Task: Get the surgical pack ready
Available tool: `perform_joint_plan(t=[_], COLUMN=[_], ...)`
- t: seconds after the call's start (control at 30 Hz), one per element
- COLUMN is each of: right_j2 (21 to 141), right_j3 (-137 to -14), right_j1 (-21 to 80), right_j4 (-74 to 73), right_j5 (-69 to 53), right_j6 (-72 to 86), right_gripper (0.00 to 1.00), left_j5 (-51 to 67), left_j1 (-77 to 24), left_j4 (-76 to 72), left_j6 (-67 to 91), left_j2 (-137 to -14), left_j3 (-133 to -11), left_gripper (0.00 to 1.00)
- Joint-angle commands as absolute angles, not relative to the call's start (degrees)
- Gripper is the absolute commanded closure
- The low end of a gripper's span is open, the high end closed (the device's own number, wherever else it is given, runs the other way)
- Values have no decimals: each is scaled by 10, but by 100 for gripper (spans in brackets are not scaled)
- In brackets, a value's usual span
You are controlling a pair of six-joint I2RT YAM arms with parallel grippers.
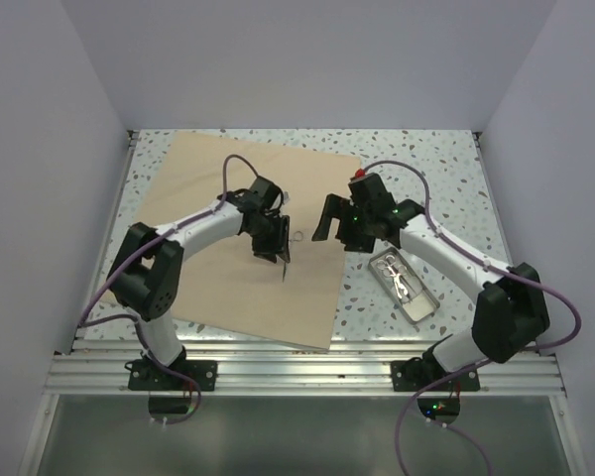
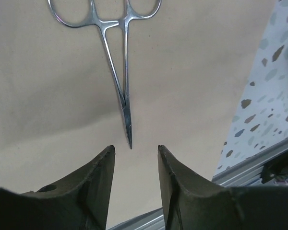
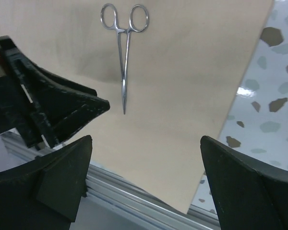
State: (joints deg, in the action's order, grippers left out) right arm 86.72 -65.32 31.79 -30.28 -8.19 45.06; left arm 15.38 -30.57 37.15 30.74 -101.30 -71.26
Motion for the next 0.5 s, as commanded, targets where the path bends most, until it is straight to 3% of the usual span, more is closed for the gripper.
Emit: perform_joint_plan(t=[0.0,0.27,0.47], right_j2=[819,766,753], right_j3=[-672,-639,-622], right_j1=[315,314,313], right_j4=[-381,-395,-392], right_j5=[-20,-2,-2], right_j6=[381,349,340], right_gripper=[1,1,1], left_j5=[108,-11,-24], left_j1=[-336,-362,-374], left_j4=[358,384,399], left_j6=[295,303,308], left_j2=[-1045,-1111,-1141], left_j3=[-729,-782,-788], left_gripper=[55,65,71])
